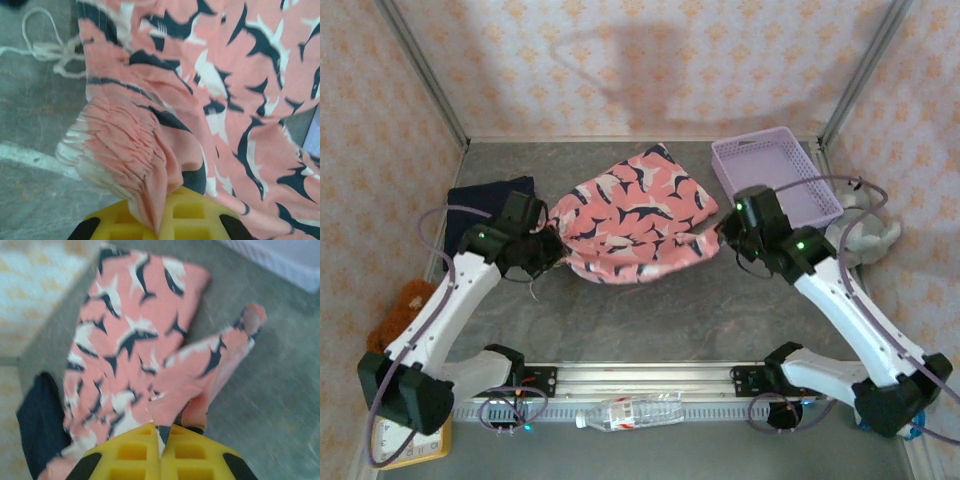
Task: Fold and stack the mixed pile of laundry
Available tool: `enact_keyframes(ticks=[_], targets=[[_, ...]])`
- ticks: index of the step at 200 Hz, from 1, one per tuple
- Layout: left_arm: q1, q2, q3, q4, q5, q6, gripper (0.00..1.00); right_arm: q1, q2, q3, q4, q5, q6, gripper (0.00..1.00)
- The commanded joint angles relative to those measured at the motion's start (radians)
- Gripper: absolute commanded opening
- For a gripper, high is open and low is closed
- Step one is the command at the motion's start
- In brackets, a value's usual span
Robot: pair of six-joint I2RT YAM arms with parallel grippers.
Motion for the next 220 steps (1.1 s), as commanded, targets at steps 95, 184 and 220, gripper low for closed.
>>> enact_keyframes(ticks=[95, 184, 220], targets=[[0.233, 0.483, 0.315, 0.084, -0.131, 0.062, 0.01, -0.113, 1.158, 1.203, 0.109, -0.158, -0.263, 0.18], [0.202, 0.659, 0.484, 0.012, -0.056, 0.164, 0.83, -0.132, 1.226, 1.186, 0.13, -0.384, -0.299, 0.79], [0.111, 0.611, 0.37, 0.085, -0.061, 0.17, 0.79, -0.128, 1.085, 0.864, 0.128, -0.31, -0.346, 0.76]])
